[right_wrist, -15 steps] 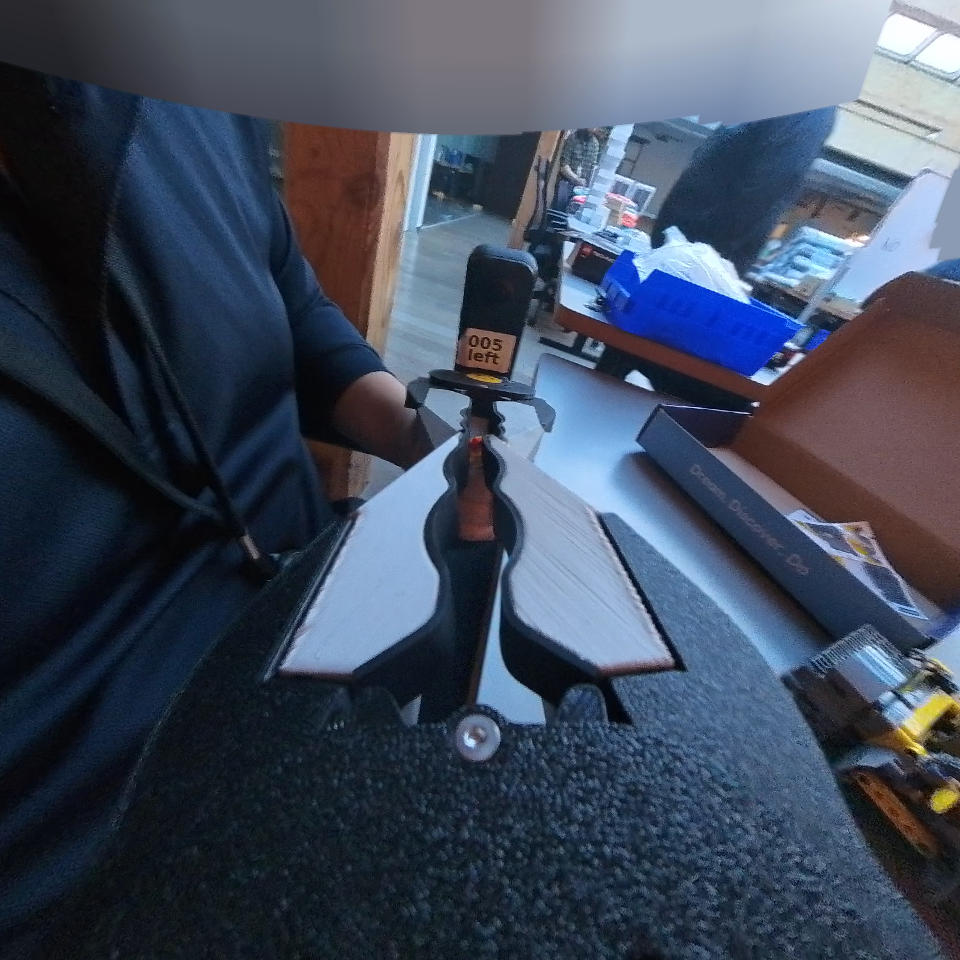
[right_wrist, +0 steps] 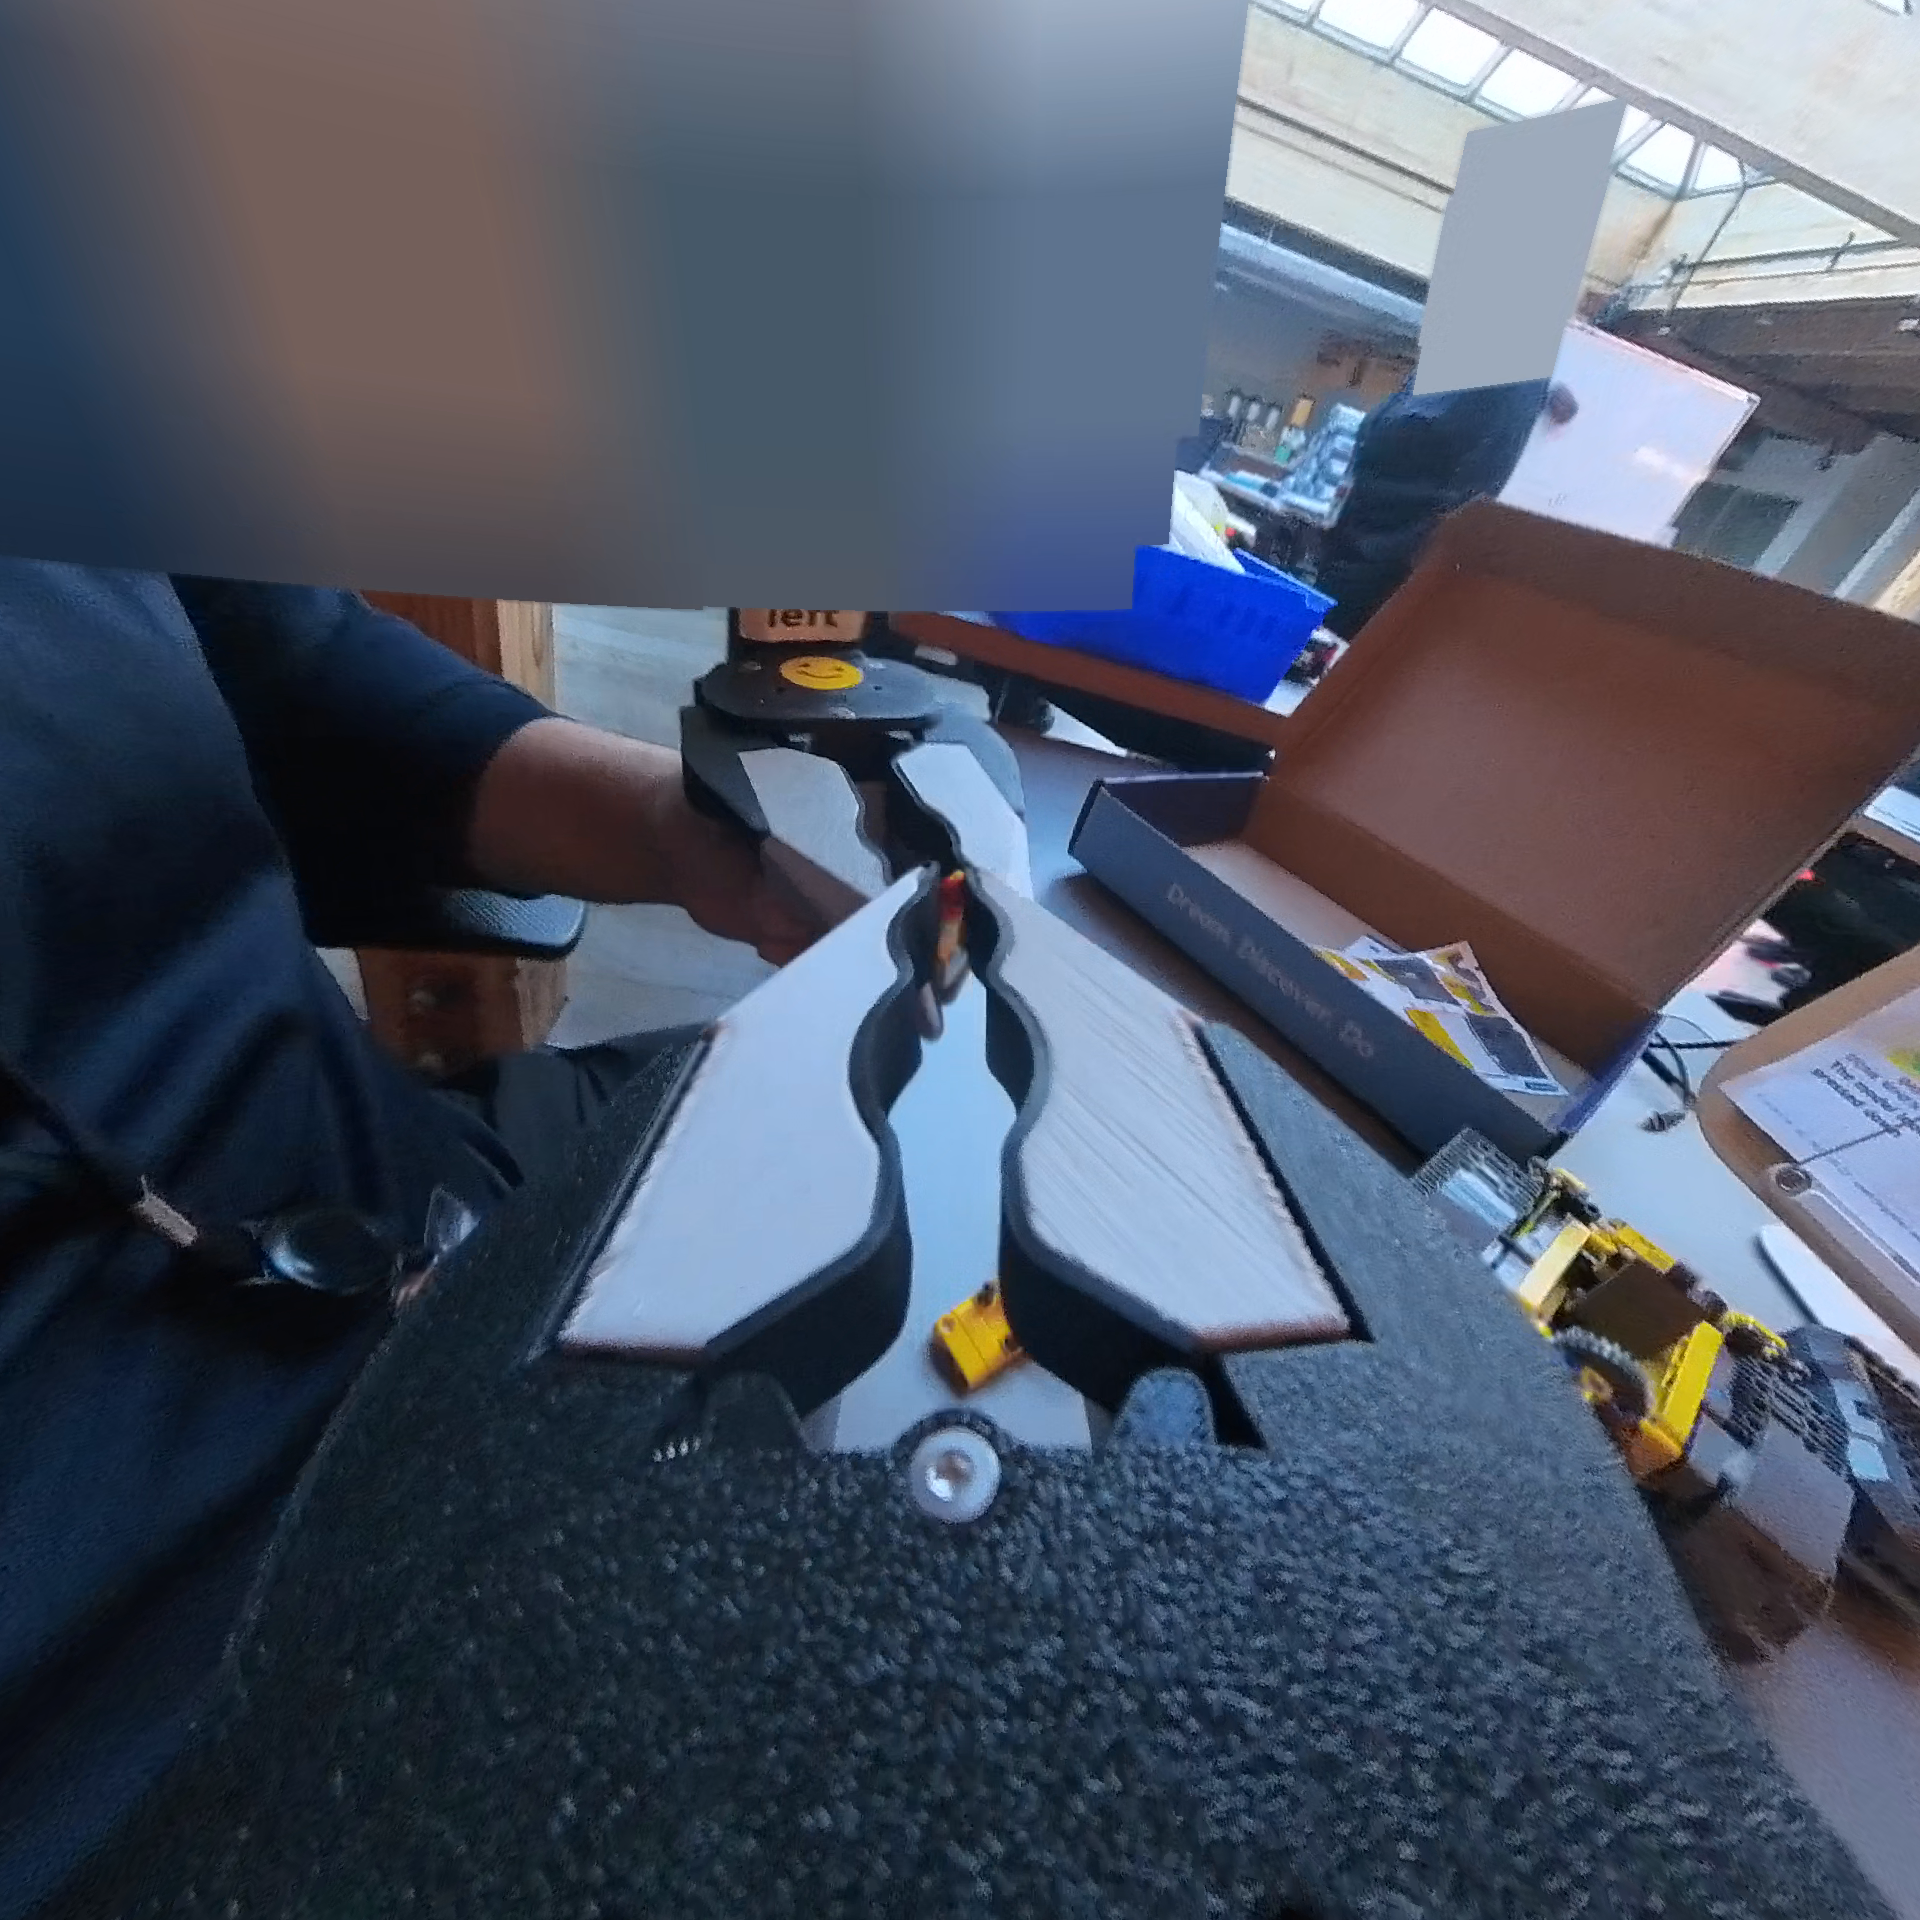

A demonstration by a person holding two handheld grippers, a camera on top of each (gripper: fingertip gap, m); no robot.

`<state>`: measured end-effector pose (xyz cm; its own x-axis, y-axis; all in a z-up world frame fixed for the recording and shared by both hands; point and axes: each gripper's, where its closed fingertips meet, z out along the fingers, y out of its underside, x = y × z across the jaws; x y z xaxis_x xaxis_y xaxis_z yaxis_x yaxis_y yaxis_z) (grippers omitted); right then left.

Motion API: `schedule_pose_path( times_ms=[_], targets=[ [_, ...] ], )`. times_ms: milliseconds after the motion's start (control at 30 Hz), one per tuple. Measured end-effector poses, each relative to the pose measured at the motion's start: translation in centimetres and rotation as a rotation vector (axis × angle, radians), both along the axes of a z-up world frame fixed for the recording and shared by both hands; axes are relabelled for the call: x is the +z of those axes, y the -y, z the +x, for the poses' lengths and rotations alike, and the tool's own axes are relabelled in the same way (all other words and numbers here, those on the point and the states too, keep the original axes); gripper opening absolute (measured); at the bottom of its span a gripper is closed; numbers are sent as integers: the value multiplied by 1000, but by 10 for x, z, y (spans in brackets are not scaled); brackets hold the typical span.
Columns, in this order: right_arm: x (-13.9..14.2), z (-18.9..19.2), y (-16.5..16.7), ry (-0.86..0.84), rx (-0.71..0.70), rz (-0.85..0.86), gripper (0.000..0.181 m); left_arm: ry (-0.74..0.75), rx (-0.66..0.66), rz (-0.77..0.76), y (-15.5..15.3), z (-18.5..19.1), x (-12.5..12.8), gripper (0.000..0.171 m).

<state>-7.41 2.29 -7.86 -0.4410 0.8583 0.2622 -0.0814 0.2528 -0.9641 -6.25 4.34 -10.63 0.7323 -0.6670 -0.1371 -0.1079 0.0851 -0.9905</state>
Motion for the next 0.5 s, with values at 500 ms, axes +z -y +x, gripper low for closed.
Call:
schedule_pose_path(
  times_ms=[500],
  targets=[
    [-18, -18, -24, 46, -16, -30, 3, -111, -12, -44, -38, 4, -20, 5]
  ],
)
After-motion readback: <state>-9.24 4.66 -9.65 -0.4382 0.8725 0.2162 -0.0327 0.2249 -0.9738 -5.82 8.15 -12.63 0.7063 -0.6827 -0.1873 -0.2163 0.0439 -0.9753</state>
